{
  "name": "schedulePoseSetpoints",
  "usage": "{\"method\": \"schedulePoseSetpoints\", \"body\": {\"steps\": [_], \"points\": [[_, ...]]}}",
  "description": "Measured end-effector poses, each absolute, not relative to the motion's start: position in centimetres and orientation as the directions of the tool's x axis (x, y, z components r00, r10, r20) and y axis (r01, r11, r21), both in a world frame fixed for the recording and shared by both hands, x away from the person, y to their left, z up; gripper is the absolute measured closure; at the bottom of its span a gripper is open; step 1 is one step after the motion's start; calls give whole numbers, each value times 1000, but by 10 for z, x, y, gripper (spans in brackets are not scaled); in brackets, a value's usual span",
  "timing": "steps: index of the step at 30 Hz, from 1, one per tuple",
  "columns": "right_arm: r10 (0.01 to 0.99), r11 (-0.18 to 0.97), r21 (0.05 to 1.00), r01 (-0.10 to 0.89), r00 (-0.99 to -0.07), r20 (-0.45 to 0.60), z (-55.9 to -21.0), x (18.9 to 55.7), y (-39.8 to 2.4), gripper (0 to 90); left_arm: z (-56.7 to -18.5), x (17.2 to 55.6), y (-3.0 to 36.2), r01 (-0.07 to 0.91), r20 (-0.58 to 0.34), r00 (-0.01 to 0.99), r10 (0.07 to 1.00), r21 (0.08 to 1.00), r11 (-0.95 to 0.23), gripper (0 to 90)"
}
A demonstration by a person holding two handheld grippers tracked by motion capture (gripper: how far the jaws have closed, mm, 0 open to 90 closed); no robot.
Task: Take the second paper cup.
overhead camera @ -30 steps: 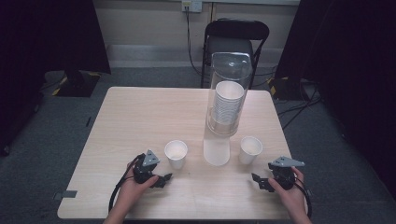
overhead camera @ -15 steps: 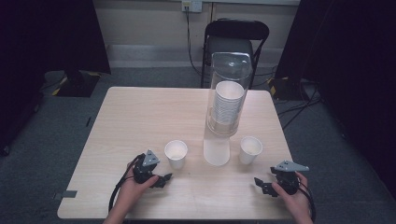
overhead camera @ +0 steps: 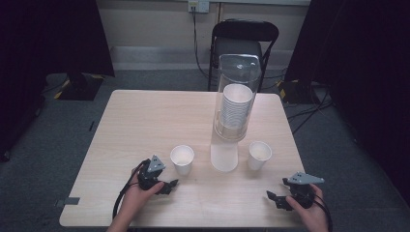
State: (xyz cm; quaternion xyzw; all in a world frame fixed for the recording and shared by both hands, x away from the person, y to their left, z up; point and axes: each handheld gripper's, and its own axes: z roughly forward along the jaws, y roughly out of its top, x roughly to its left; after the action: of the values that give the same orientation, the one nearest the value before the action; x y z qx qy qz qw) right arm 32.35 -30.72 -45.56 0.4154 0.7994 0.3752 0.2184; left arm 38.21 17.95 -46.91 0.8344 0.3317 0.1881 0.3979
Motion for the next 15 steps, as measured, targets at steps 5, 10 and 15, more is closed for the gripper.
{"method": "schedulePoseSetpoints", "body": {"steps": [5,10,15], "points": [[823,381,780,496,-567,-41,-459,318,-314,141,-469,382,180,404,50,709,703,788,-463,125],[820,385,779,495,-570,-43,-461,315,-318,141,-469,382,180,404,50,709,703,789,-463,125],[818,390,777,495,-573,-46,-464,312,-322,141,-469,382,180,404,50,709,703,788,-464,125]]}}
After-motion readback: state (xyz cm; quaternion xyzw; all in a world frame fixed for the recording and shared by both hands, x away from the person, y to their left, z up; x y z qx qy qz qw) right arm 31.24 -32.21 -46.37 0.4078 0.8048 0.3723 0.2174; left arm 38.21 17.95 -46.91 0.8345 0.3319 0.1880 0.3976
